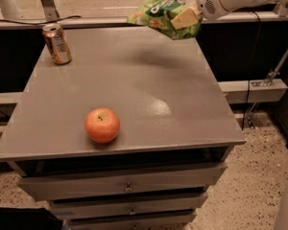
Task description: Move green rice chip bag near orange can
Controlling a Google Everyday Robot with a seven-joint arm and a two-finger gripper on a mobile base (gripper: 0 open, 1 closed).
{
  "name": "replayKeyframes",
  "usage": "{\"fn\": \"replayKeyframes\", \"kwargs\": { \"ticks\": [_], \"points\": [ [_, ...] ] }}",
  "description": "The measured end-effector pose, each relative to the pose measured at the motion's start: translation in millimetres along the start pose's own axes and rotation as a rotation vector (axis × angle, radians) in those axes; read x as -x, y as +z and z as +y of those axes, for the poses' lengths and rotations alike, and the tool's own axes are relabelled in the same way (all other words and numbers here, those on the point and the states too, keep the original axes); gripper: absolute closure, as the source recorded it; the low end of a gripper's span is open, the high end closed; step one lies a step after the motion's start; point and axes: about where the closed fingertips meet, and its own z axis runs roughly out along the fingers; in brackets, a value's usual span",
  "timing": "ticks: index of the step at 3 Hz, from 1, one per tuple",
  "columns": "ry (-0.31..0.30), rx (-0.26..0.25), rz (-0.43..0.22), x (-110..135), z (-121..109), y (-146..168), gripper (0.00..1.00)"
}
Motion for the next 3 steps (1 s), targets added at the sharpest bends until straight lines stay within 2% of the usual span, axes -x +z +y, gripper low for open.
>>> {"fn": "replayKeyframes", "kwargs": {
  "ticks": [1, 3],
  "points": [
    [-0.006, 0.020, 0.001, 3.7, 13.5, 10.1, 1.00],
    [-0.109, 0.107, -0.025, 43.4, 64.9, 82.4, 1.00]
  ]
}}
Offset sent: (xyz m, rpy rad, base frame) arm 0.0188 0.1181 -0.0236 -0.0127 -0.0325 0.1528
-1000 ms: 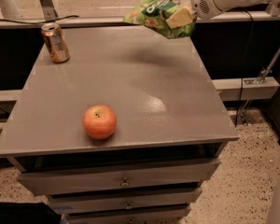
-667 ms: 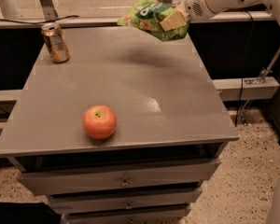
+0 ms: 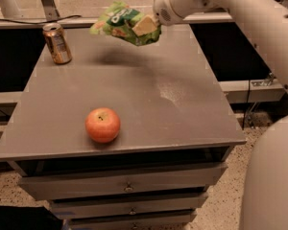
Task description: Move green rice chip bag near orange can
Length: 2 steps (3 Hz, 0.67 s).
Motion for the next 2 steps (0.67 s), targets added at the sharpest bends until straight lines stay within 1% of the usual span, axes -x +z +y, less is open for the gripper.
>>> {"fn": "replayKeyframes", "kwargs": {
  "ticks": [1, 2],
  "points": [
    [-0.057, 0.052, 0.020, 8.9, 21.0, 37.3, 1.00],
    [-0.093, 0.097, 0.026, 12.8, 38.7, 59.0, 1.00]
  ]
}}
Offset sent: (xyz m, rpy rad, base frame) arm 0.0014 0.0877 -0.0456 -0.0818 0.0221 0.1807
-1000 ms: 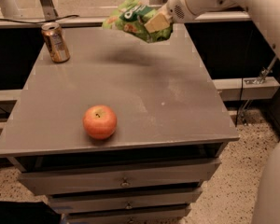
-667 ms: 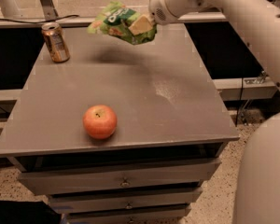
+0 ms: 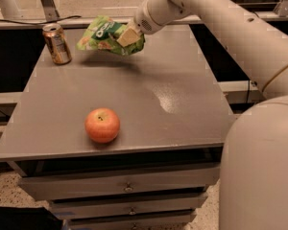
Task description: Move green rice chip bag near orange can
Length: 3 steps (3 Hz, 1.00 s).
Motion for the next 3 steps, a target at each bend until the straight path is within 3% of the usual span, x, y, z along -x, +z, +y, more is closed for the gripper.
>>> {"fn": "replayKeyframes", "kwargs": {
  "ticks": [2, 3],
  "points": [
    [-0.049, 0.103, 0.000, 9.7, 38.8, 19.4, 1.00],
    [-0.055, 0.141, 0.016, 8.5, 52.7, 26.2, 0.84]
  ]
}}
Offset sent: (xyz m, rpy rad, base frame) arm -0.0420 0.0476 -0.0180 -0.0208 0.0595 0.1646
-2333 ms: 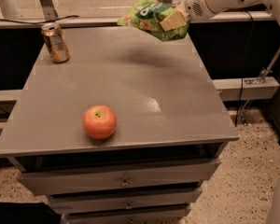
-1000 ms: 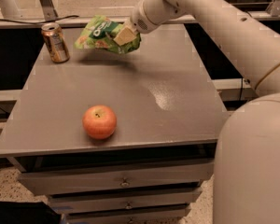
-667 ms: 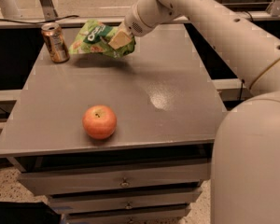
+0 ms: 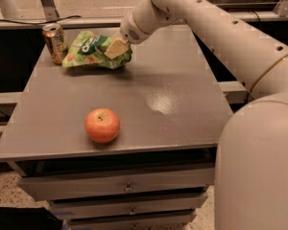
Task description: Move green rice chip bag near orange can
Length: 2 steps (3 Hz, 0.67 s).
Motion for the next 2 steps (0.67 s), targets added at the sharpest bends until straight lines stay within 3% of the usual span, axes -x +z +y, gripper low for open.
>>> {"fn": "replayKeyframes", "kwargs": {
  "ticks": [2],
  "points": [
    [-0.005, 0.028, 0.007, 1.2, 4.7, 11.8, 0.38]
  ]
}}
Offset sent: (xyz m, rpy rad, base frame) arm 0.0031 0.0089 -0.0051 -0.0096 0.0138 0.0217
